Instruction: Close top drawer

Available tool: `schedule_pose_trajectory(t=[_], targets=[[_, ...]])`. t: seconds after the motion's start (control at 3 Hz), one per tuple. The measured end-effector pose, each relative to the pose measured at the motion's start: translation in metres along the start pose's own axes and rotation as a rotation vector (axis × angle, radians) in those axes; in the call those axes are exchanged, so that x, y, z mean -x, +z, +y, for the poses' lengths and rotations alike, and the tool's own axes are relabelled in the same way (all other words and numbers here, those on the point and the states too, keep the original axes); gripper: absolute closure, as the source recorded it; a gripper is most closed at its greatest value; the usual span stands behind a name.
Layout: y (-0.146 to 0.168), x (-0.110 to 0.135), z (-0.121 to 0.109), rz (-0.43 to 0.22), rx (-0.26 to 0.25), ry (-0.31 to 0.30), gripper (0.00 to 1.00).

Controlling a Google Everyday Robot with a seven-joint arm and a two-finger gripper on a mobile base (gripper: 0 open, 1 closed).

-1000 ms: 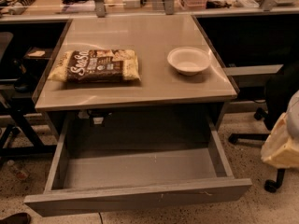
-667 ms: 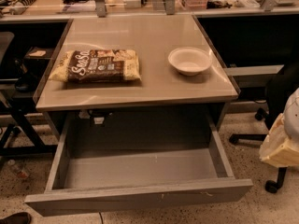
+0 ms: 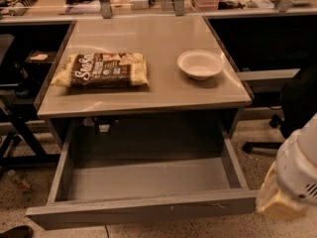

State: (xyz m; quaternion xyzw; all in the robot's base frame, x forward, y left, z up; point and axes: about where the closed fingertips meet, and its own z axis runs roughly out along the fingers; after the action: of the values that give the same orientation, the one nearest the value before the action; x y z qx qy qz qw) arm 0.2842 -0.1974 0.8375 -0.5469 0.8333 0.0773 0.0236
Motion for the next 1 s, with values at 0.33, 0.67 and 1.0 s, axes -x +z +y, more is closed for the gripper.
schedule_pose_trajectory(t=[0.33,0.67,1.0], targets=[[0.051,0.002,0.022,0.02,0.081,0.001,1.0],[0.086,0.006,0.034,0.026,0.148,0.019,1.0],[0.092,0.006,0.036,0.029,0.159,0.022,1.0]])
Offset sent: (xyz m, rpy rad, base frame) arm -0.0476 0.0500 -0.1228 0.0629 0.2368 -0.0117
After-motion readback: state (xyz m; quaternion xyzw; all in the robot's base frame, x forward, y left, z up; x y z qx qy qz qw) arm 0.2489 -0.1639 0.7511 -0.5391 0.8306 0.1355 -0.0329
